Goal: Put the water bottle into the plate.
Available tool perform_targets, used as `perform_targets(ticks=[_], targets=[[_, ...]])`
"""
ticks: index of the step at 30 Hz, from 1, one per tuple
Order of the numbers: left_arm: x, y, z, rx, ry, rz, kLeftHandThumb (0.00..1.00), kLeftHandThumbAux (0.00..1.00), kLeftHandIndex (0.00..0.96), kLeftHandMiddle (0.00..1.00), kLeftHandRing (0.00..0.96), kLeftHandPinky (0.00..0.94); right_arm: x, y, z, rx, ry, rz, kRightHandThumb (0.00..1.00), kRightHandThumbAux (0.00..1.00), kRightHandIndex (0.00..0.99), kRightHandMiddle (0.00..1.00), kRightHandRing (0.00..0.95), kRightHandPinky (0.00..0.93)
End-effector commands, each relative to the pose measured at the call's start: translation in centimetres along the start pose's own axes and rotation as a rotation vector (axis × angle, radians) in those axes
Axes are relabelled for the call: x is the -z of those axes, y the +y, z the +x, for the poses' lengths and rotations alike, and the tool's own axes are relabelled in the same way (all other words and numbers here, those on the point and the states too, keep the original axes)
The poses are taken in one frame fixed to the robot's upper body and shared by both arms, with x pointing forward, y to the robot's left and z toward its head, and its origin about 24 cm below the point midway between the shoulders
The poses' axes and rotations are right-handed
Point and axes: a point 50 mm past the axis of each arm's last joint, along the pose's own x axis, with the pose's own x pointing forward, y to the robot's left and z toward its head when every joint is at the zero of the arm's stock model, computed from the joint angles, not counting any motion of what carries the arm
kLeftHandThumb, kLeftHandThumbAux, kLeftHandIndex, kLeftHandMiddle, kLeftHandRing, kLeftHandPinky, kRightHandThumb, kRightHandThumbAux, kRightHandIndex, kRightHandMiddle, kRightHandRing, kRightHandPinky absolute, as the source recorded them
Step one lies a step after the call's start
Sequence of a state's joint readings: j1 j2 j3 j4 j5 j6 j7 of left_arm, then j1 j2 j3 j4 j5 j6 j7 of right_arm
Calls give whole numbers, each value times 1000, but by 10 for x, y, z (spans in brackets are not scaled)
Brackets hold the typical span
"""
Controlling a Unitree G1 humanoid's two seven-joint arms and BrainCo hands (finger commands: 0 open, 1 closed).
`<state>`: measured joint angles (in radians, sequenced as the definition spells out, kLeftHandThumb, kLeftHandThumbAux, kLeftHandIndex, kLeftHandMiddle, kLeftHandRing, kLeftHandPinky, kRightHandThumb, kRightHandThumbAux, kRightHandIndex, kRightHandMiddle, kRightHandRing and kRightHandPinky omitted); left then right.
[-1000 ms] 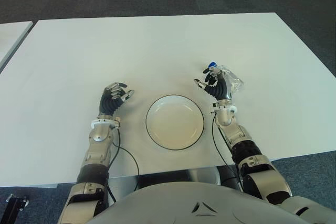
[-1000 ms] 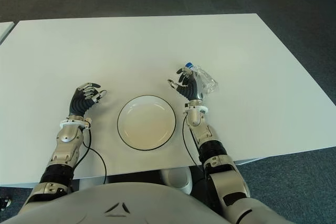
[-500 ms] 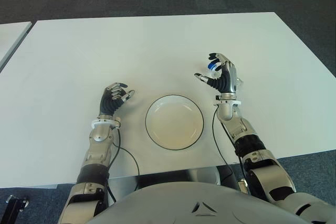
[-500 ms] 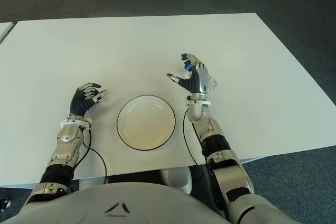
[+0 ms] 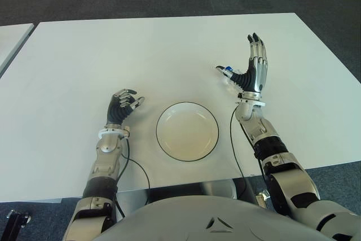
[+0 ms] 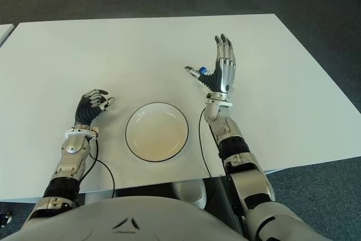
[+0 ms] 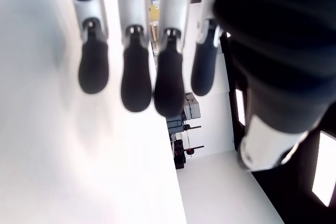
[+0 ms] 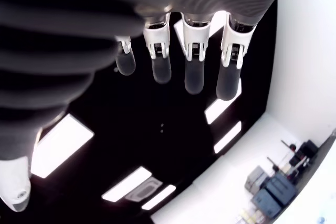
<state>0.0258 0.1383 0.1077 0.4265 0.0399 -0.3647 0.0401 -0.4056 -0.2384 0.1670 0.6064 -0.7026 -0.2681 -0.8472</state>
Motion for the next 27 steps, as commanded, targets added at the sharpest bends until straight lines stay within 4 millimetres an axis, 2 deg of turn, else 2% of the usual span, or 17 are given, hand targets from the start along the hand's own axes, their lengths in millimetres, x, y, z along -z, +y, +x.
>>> perform_targets(ticks=[1, 5, 9, 19, 27], targets=[[4, -1, -4, -4, 27, -9, 705, 717, 435, 654, 654, 634, 10, 3, 4, -45, 81, -85, 388, 397, 0, 0, 0, 0], [5, 0, -4, -4, 28, -12, 705, 717, 435, 652, 650, 633, 15, 5, 6, -90, 153, -151, 495, 302, 0, 0, 0, 0], [5, 0, -5, -3, 25, -14, 706, 717, 435, 653, 650, 635, 18, 8, 6, -145, 212, -220, 545, 244, 0, 0, 0, 0], [4, 0, -5, -4, 20, -13, 705, 718, 435, 663, 659, 643, 27, 17, 3, -325, 318, -327, 579, 183, 0, 0, 0, 0], [3, -1, -6, -29, 29, -42, 705, 717, 435, 655, 650, 626, 46, 28, 1, -500, 416, -409, 600, 173, 0, 0, 0, 0]])
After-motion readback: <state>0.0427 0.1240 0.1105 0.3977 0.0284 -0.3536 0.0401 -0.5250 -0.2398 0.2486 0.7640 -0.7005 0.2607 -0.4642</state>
